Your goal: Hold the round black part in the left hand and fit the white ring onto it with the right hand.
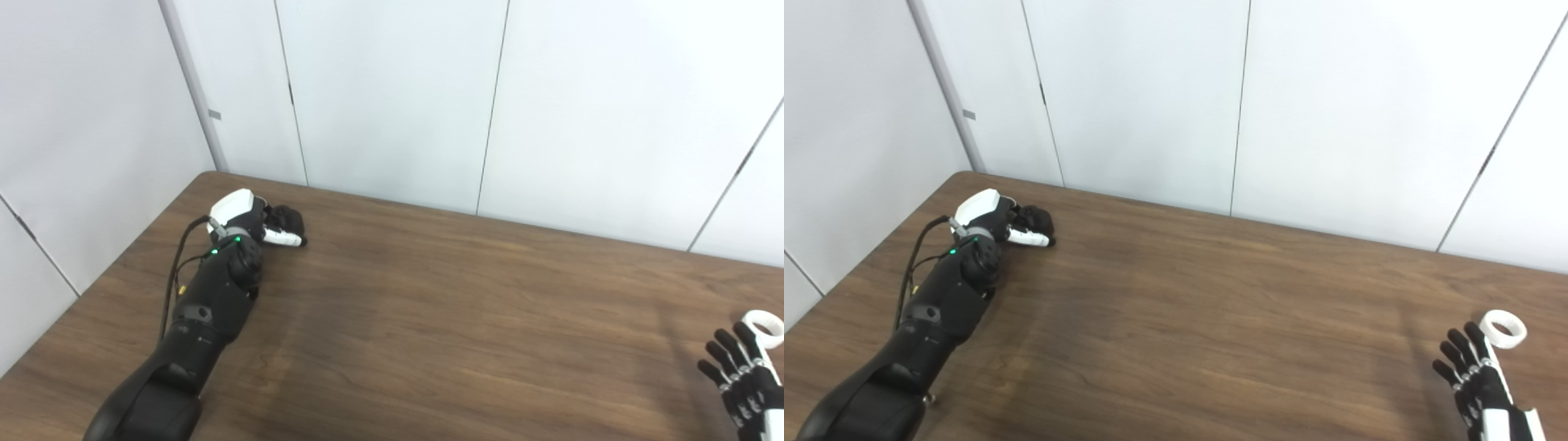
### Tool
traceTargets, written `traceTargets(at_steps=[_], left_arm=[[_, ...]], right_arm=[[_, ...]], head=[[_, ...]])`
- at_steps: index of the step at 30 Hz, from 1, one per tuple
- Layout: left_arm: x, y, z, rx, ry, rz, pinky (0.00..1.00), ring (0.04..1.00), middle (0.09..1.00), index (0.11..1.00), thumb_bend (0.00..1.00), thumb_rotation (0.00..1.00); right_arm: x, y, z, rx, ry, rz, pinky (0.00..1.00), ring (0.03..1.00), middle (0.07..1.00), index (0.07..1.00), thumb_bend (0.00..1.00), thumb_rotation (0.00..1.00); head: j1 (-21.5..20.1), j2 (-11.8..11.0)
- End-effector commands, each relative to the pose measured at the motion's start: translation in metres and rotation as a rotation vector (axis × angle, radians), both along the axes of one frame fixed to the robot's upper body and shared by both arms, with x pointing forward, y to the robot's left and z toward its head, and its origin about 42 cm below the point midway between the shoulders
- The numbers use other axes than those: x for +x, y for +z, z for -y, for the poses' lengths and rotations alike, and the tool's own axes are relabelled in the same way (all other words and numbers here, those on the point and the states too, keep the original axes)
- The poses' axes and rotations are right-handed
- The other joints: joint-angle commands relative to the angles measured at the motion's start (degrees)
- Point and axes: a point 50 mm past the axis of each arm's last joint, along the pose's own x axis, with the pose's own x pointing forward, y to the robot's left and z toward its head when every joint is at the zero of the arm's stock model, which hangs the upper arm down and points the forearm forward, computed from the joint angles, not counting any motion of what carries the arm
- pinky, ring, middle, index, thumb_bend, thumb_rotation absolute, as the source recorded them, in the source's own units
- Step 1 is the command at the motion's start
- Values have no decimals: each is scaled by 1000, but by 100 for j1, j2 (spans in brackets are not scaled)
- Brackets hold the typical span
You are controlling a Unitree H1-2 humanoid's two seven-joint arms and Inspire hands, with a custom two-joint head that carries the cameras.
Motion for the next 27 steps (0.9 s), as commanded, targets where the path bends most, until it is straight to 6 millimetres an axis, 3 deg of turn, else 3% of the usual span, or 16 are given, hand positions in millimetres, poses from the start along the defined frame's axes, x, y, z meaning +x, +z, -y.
traceTargets(at_steps=[1, 6, 17, 27], left_arm=[[10, 31, -5, 36, -1, 99, 844, 836, 782, 516, 581, 94], [9, 29, -4, 38, -15, 117, 778, 777, 723, 484, 522, 48], [6, 29, 4, 107, -73, 133, 976, 894, 794, 484, 521, 44], [2, 33, 16, 90, -118, 158, 984, 882, 778, 484, 522, 46]], right_arm=[[-29, -46, -10, 63, -30, -151, 878, 927, 941, 955, 626, 1000], [-31, -45, -9, 66, -27, -151, 889, 929, 939, 954, 609, 1000], [-30, -46, -8, 67, -30, -151, 880, 923, 936, 951, 623, 1000], [-30, -45, -9, 57, -29, -149, 879, 918, 934, 950, 628, 1000]], head=[[9, 6], [8, 25], [18, 25], [-21, 41]])
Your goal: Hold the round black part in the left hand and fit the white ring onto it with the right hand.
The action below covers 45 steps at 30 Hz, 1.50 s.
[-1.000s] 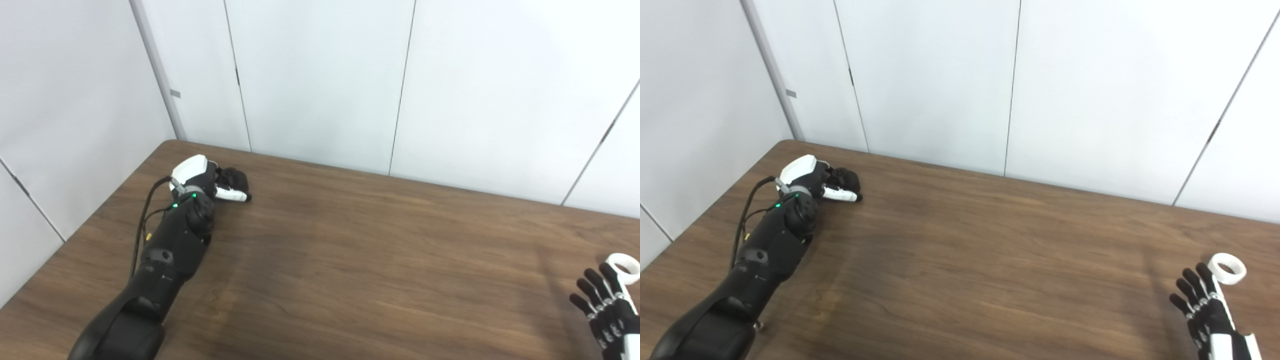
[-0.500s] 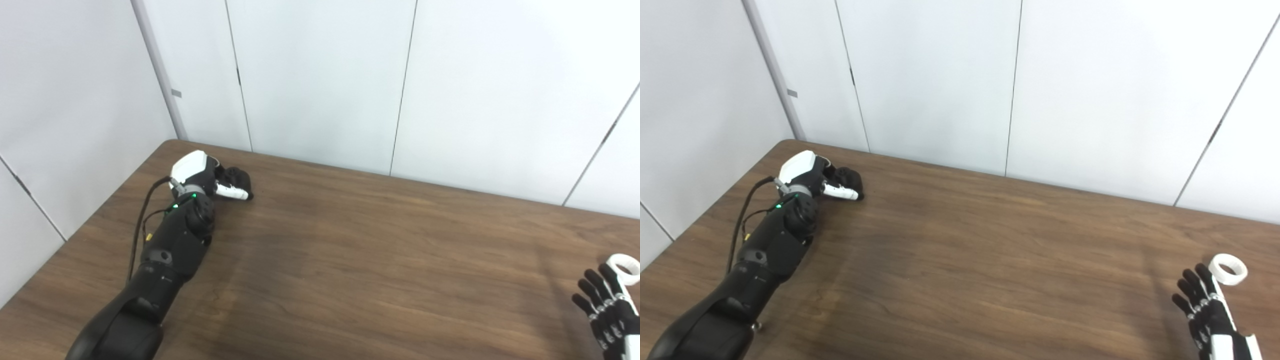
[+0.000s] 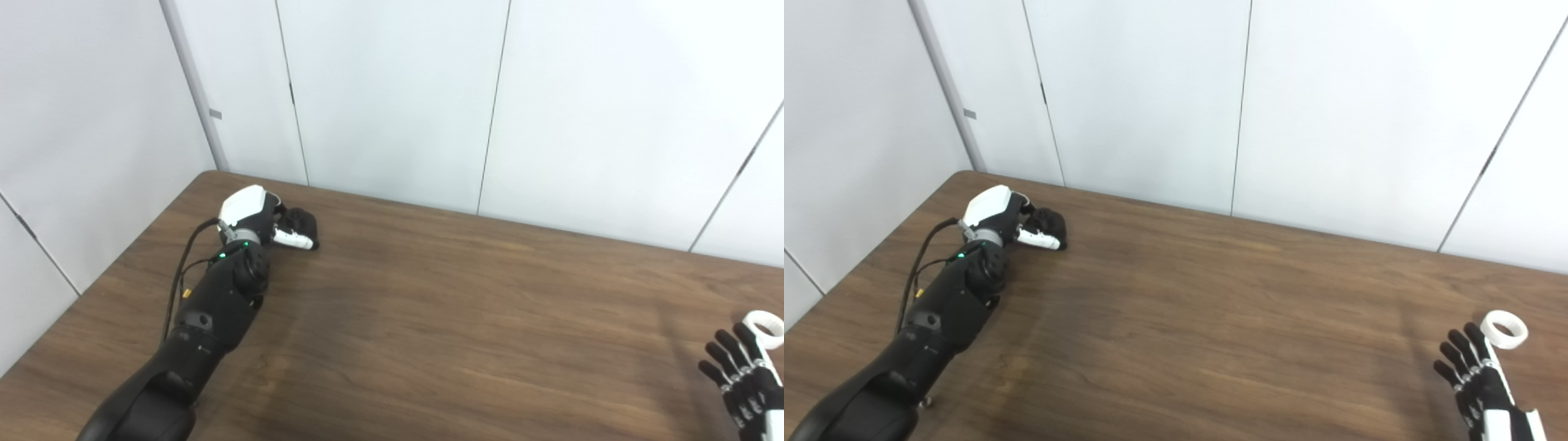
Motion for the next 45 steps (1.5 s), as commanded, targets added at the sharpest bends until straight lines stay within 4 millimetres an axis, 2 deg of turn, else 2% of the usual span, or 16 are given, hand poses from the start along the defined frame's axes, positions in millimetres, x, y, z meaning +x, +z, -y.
traceTargets(at_steps=[1, 14, 21, 26, 28, 37, 45], left_arm=[[7, 31, -1, 29, -31, 93, 986, 882, 777, 484, 522, 46], [-19, 41, 32, -28, -140, 133, 987, 927, 821, 483, 521, 46], [-37, 51, 57, -48, -234, 139, 962, 918, 810, 484, 520, 47], [-57, 53, 83, -60, -320, 129, 920, 911, 805, 485, 521, 46], [-67, 52, 95, -61, -353, 127, 900, 904, 804, 485, 521, 47], [-107, 33, 142, 0, -560, 100, 996, 887, 794, 485, 520, 49], [-135, 21, 172, 60, -711, 86, 981, 892, 791, 484, 521, 54]], right_arm=[[-29, -45, -10, 56, -27, -149, 876, 917, 933, 949, 631, 1000], [-28, -49, -11, 49, -23, -150, 873, 915, 930, 949, 639, 988], [-28, -50, -14, 57, -32, -152, 855, 896, 913, 931, 646, 955], [-28, -49, -16, 44, -31, -163, 873, 909, 926, 938, 631, 970], [-28, -49, -17, 42, -32, -160, 878, 910, 925, 937, 629, 968], [-27, -48, -21, 29, -29, -142, 888, 901, 914, 934, 640, 960], [-27, -45, -29, 7, -31, -134, 876, 891, 904, 932, 633, 965]], head=[[5, 6], [-129, 50], [-204, 75], [-240, 93], [-263, 102], [-477, 192], [-725, 332]])
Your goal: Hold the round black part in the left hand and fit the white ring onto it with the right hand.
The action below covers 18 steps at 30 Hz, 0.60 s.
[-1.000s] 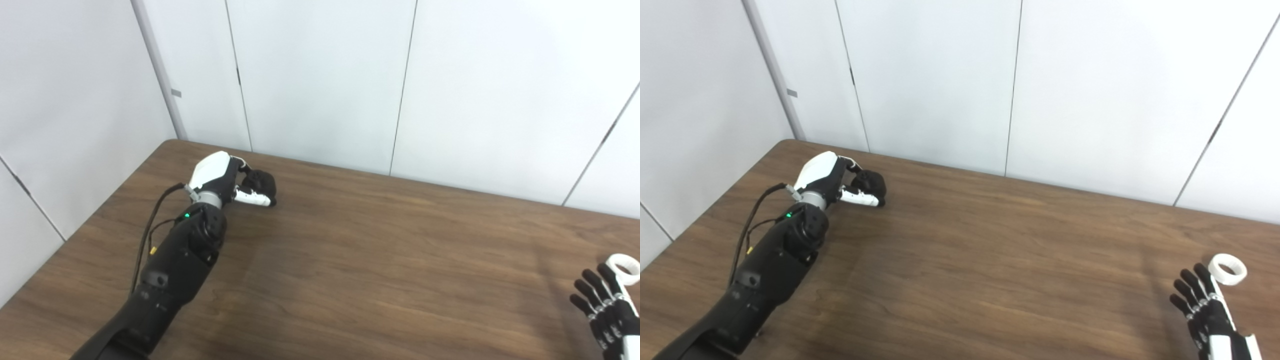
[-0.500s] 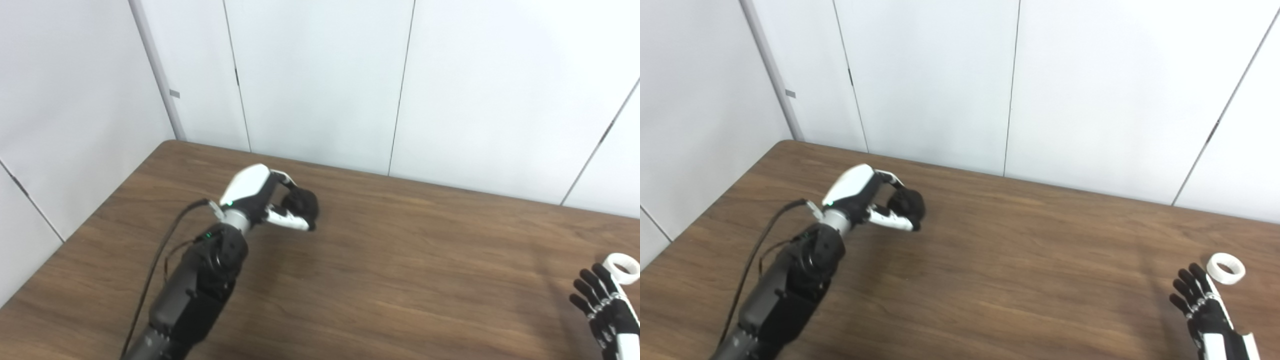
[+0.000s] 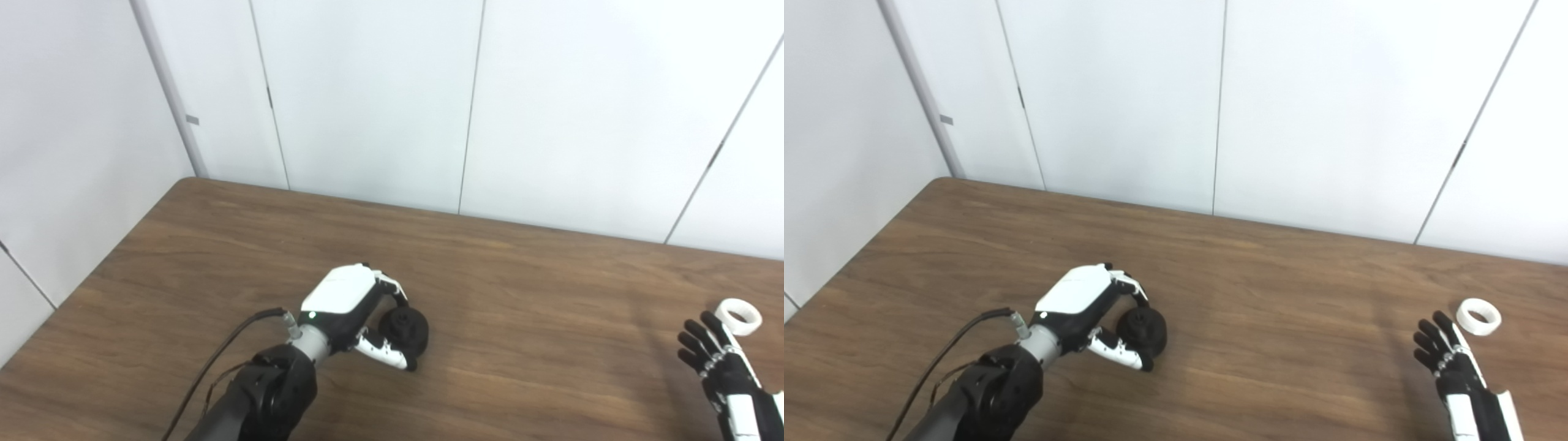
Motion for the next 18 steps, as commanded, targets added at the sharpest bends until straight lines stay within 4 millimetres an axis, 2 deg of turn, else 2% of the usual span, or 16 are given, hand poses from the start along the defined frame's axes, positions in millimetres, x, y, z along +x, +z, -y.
traceTargets(at_steps=[1, 4, 10, 18], left_arm=[[-1, 16, 8, 22, -44, 89, 978, 891, 791, 485, 521, 54], [-7, 8, 19, 34, -79, 98, 956, 876, 785, 485, 521, 54], [-24, -11, 42, 47, -154, 41, 974, 876, 785, 484, 521, 52], [-40, -25, 61, 45, -200, 19, 974, 876, 781, 484, 522, 52]], right_arm=[[-28, -45, -24, 81, -18, -150, 877, 891, 904, 932, 633, 964], [-28, -41, -29, 78, -13, -148, 881, 894, 909, 939, 619, 973], [-30, -33, -38, 73, -14, -145, 887, 903, 920, 946, 582, 995], [-29, -24, -49, 75, -19, -148, 889, 904, 915, 949, 560, 1000]], head=[[-21, 29], [-117, 108], [-315, 277], [-624, 533]])
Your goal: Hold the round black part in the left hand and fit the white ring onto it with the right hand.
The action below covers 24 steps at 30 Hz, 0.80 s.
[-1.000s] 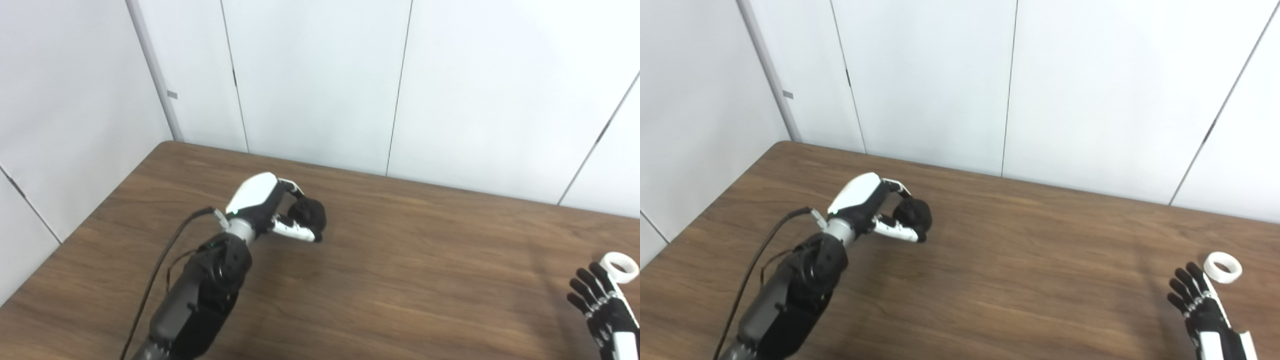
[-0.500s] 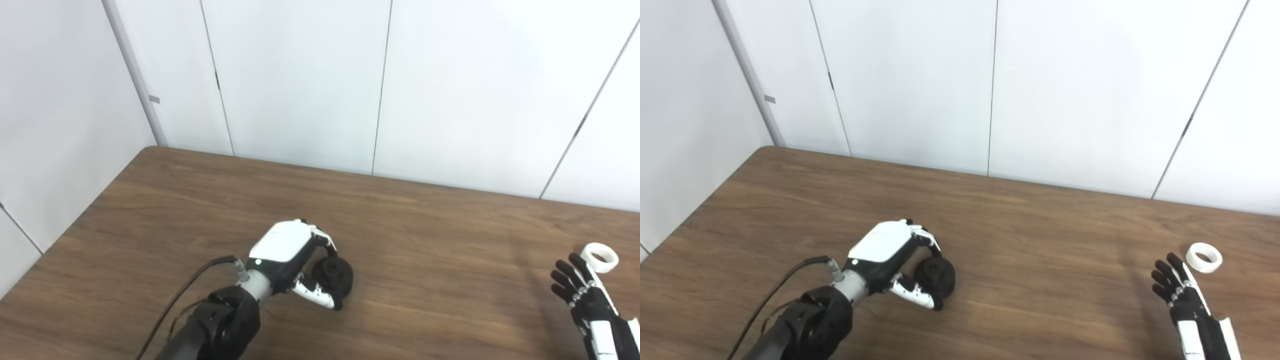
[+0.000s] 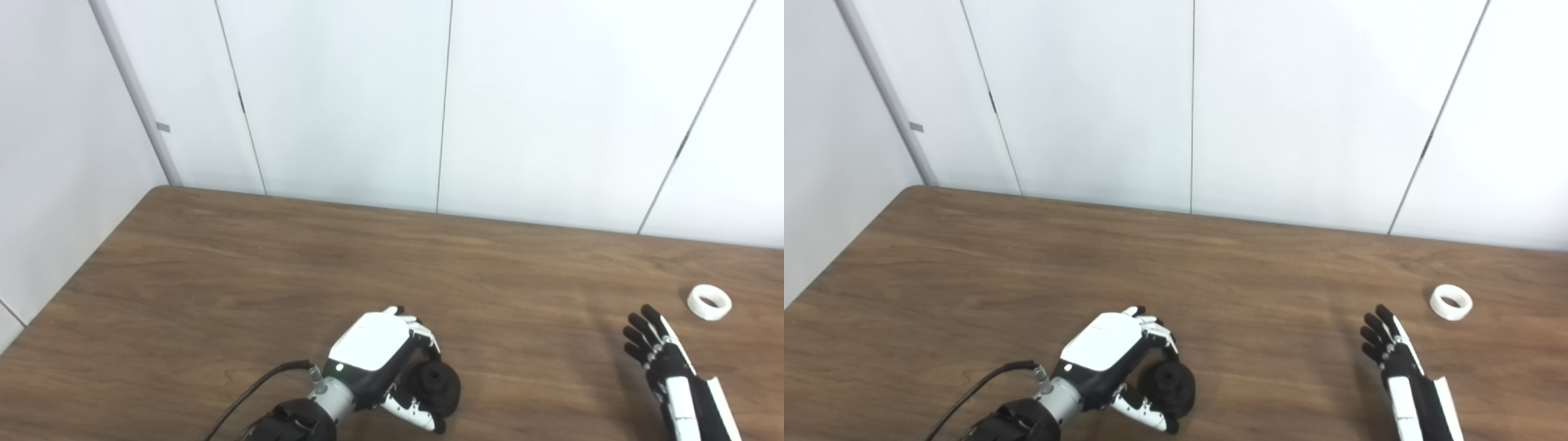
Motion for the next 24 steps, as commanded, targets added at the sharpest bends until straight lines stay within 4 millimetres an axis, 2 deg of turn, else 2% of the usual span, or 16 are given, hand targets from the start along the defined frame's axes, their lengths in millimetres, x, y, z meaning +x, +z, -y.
traceTargets(at_steps=[1, 4, 14, 24], left_arm=[[-6, -2, 6, 22, -25, 17, 969, 877, 781, 484, 523, 52], [-12, -8, 11, 13, -30, 2, 983, 886, 785, 484, 523, 52], [-25, -28, 15, 25, -1, -9, 950, 874, 781, 485, 522, 53], [-38, -46, 16, 17, 47, -52, 949, 871, 784, 485, 523, 53]], right_arm=[[-18, -22, -14, 46, -23, -94, 885, 902, 911, 946, 547, 1000], [-17, -18, -19, 37, -27, -94, 874, 901, 912, 943, 523, 1000], [-14, -9, -29, 26, -27, -83, 893, 912, 917, 955, 567, 1000], [-13, -4, -31, 21, -36, -84, 895, 916, 915, 948, 563, 1000]], head=[[-72, 58], [-183, 151], [-544, 477], [-618, 606]])
